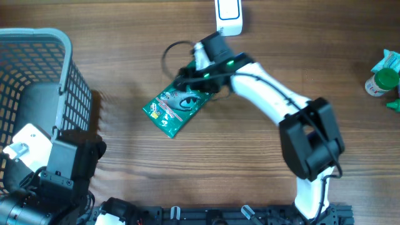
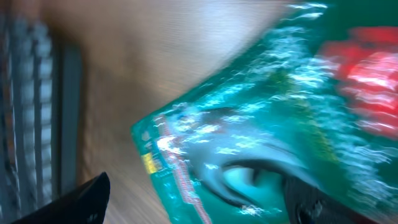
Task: Scan the item barcode
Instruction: 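Reach the right gripper to the green 3M glove pack and grasp it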
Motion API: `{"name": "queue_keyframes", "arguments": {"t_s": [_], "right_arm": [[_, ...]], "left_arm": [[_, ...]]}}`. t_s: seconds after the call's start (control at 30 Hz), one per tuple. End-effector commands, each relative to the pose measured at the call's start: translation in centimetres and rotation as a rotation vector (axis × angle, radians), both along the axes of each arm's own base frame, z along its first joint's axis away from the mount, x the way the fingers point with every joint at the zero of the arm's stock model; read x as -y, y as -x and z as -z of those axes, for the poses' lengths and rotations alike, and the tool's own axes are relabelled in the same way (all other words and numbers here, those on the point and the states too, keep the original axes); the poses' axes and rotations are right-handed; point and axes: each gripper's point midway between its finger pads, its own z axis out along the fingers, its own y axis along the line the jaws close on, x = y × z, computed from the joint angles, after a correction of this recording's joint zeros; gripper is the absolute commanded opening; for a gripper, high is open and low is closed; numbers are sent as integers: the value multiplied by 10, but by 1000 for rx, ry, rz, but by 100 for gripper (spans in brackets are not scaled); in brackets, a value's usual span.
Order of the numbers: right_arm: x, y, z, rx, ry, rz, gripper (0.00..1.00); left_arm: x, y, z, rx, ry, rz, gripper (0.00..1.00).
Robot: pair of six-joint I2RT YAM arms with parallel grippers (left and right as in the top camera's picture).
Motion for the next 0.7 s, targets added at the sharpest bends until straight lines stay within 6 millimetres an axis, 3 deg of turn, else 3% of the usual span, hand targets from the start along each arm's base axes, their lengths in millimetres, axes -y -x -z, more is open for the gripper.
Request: {"name": "queue_keyframes", "arguments": {"t_s": [0.0, 0.03, 0.1, 0.17, 0.27, 0.3, 0.37, 0.47, 0.5, 0.57, 0.6, 0.63, 0.67], "right_arm": [[-41, -22, -16, 348, 77, -17, 61], [-65, -18, -13, 402, 46, -40, 43], [-86, -15, -5, 437, 13, -66, 33], [-89, -14, 15, 384, 11, -36, 31], [-88, 8, 59, 257, 44, -112, 33], [-78, 20, 79, 203, 105, -143, 30], [-57, 40, 94, 151, 211, -229, 24], [4, 58, 109, 58, 475, -255, 23], [40, 62, 107, 23, 618, -229, 22], [89, 60, 85, 52, 837, -187, 22], [93, 59, 75, 66, 853, -180, 22], [93, 59, 55, 85, 842, -169, 29], [88, 57, 22, 122, 782, -88, 70]], "left_arm": [[-3, 1, -2, 15, -6, -21, 100], [-3, 1, -2, 15, -6, -21, 100], [-3, 1, -2, 15, -6, -21, 100], [-3, 1, -2, 15, -6, -21, 100], [-3, 1, -2, 15, -6, -21, 100], [-3, 1, -2, 15, -6, -21, 100], [-3, 1, -2, 15, -6, -21, 100], [-3, 1, -2, 15, -6, -21, 100], [-3, 1, -2, 15, -6, -21, 100], [-3, 1, -2, 15, -6, -21, 100], [-3, 1, -2, 15, -6, -21, 100], [-3, 1, -2, 15, -6, -21, 100], [-3, 1, -2, 15, -6, -21, 100]]}}
